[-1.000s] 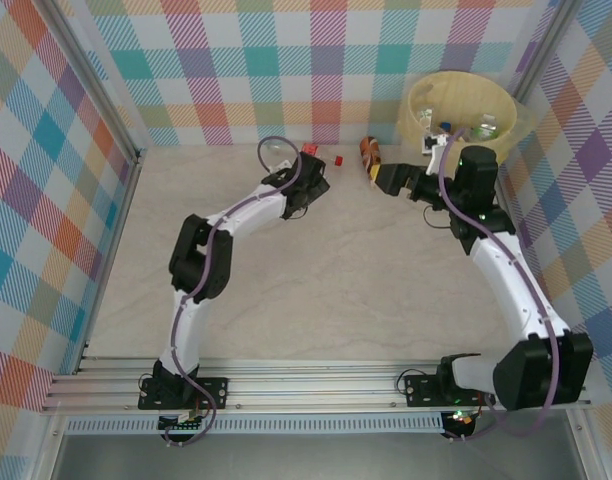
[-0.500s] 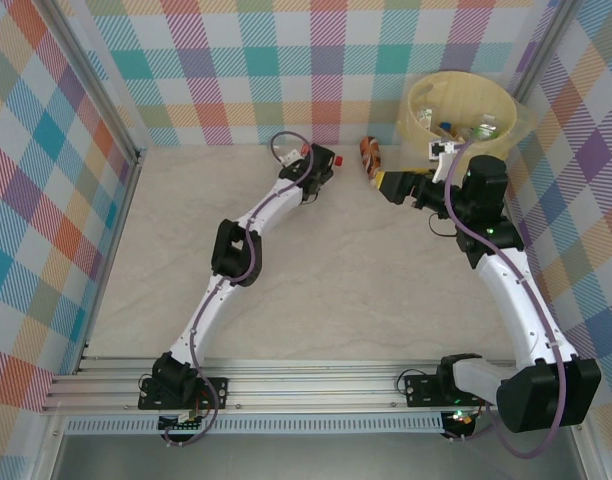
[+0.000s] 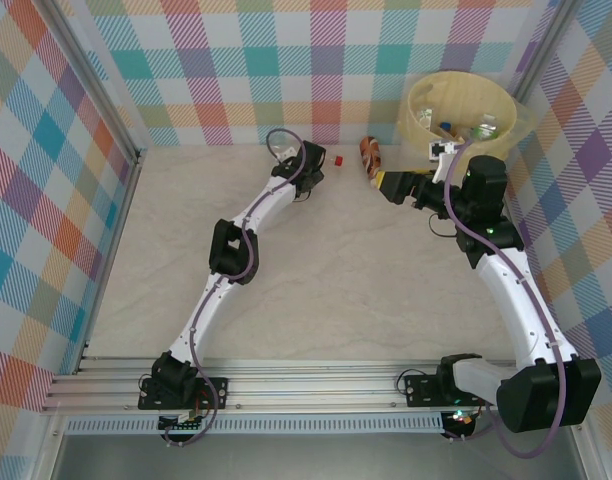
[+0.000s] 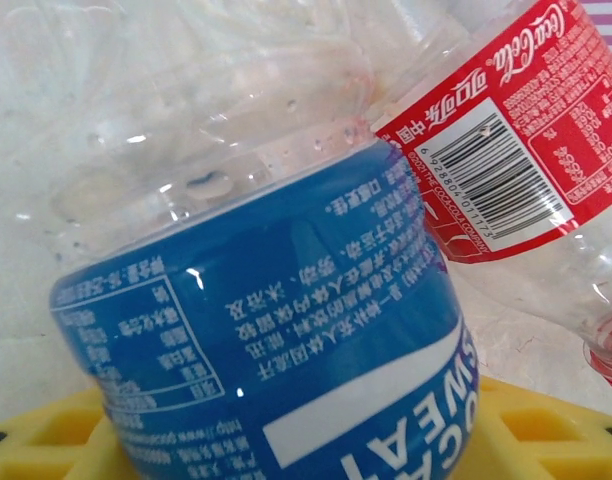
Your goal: Put the plastic bottles in the bin
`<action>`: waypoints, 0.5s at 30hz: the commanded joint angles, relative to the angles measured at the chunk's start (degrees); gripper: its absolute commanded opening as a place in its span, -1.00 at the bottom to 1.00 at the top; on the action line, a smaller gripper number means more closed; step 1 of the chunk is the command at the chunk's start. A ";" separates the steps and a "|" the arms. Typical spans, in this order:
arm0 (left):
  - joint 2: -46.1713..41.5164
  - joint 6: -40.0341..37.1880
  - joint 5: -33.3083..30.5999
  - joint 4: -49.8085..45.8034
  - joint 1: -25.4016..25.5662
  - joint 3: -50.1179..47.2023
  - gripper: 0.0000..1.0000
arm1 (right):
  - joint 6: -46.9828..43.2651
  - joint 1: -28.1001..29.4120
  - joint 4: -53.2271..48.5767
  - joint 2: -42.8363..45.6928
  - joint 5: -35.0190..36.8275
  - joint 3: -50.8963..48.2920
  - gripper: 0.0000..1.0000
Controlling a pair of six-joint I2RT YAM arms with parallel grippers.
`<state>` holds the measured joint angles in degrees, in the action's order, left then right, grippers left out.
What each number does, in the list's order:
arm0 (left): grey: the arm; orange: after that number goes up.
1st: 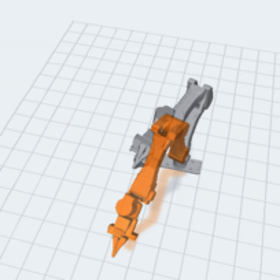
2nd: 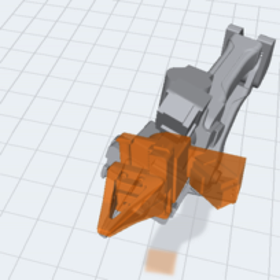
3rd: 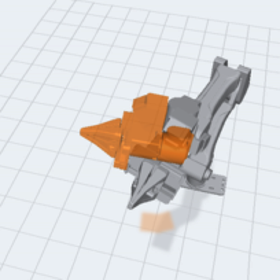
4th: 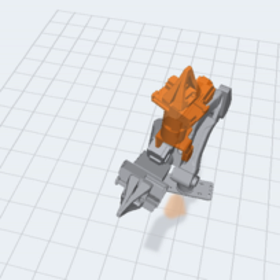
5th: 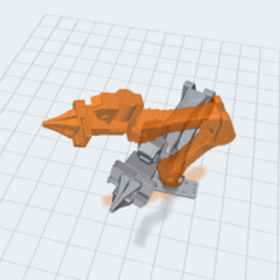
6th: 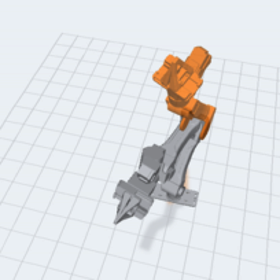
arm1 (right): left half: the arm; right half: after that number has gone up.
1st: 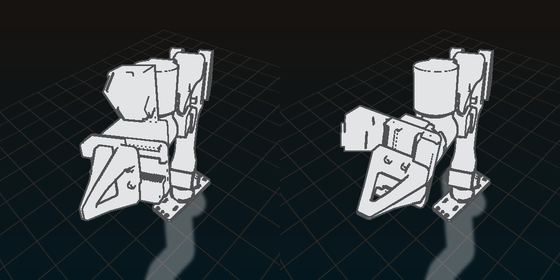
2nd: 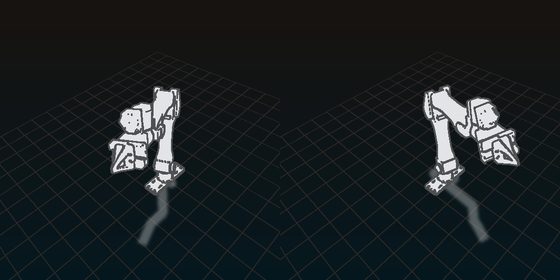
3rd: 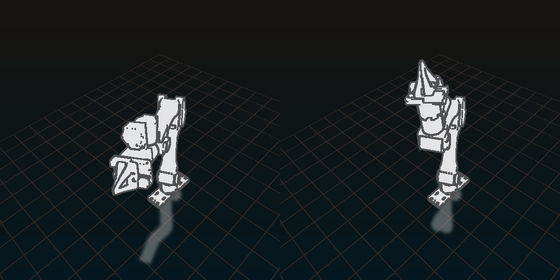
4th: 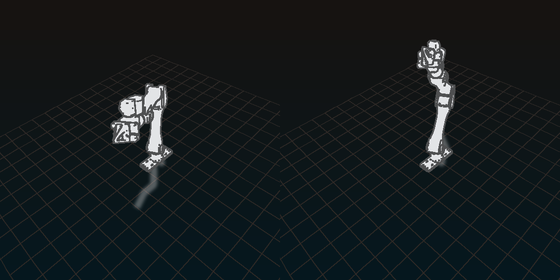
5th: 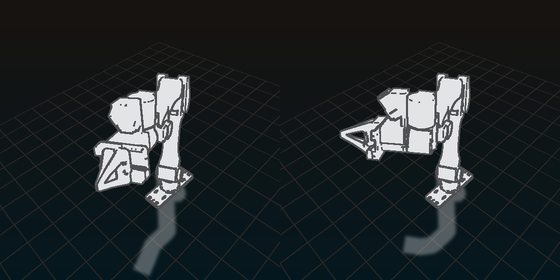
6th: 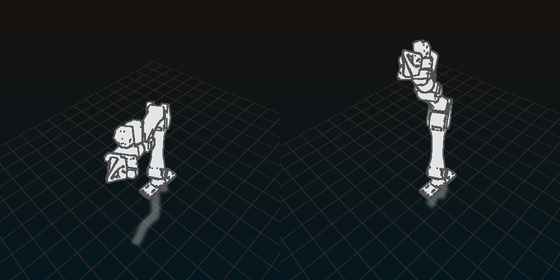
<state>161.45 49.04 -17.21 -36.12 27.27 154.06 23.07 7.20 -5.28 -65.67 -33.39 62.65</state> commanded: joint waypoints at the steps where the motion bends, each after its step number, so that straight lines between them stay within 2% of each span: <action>1: -1.02 -1.64 0.26 -4.78 -0.64 -1.57 0.05 | -1.27 -0.09 0.13 0.19 0.52 0.63 0.99; 6: -7.27 -3.72 3.02 -0.59 -0.68 -12.14 -0.11 | -1.61 -0.06 -0.01 0.02 0.95 0.43 0.99; 15: -23.42 -7.78 7.25 10.26 0.03 -39.85 -0.20 | -1.10 0.52 0.40 -1.43 0.99 0.10 0.99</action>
<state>142.50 43.99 -13.26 -26.89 27.22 120.84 23.07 7.22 -5.43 -66.15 -32.53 62.65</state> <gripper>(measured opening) 0.565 0.996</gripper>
